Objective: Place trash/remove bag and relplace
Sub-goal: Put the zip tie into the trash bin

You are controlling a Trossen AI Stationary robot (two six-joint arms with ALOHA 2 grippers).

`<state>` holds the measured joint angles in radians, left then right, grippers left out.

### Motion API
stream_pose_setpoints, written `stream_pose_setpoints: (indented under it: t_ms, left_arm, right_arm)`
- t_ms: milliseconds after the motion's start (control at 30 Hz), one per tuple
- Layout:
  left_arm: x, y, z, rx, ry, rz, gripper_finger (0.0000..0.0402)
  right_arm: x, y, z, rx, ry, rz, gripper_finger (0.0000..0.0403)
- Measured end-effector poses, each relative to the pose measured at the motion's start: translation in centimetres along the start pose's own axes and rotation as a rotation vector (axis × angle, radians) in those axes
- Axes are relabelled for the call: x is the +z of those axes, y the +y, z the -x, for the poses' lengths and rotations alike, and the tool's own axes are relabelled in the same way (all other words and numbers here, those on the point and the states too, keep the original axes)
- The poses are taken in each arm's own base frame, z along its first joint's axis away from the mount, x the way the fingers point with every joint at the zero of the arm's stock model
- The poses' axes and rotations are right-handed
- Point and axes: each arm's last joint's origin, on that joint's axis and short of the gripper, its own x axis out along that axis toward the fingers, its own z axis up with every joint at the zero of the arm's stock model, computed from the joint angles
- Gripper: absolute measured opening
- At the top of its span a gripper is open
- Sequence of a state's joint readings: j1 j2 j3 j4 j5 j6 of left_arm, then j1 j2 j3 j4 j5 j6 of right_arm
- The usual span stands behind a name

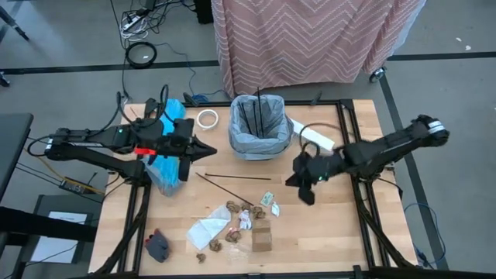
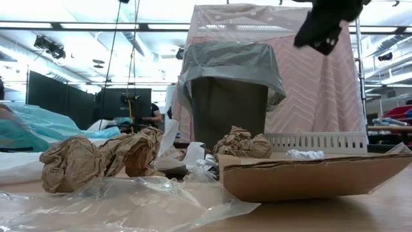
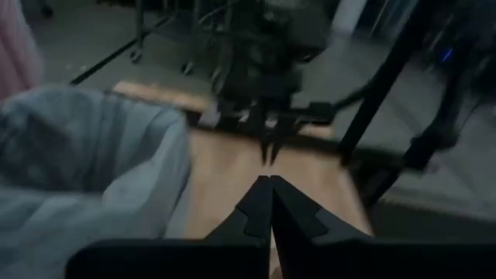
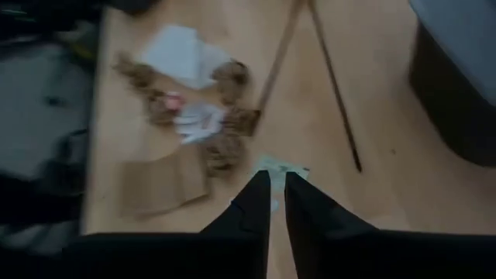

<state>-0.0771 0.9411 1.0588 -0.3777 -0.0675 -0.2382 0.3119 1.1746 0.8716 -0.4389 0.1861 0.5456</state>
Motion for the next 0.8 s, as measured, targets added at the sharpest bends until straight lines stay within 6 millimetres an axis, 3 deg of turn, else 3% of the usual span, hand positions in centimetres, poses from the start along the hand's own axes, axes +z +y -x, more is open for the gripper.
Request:
stream_pose_setpoints:
  t_ms: [233,467,800]
  left_arm:
    - [-2.3,0.8,0.6,0.122,0.231,-0.053,0.0015]
    - [-3.1,1.1,0.8,0.183,0.31,-0.074,0.0015]
    - [-4.0,1.5,1.4,0.227,0.413,-0.141,0.0015]
  right_arm:
    - [-2.0,1.3,-6.5,-0.047,-0.009,-0.127,0.0092]
    - [-2.2,-1.4,-12.6,-0.16,-0.05,-0.259,0.0162]
    - [-2.9,-5.5,-16.0,-0.297,0.008,-0.299,0.017]
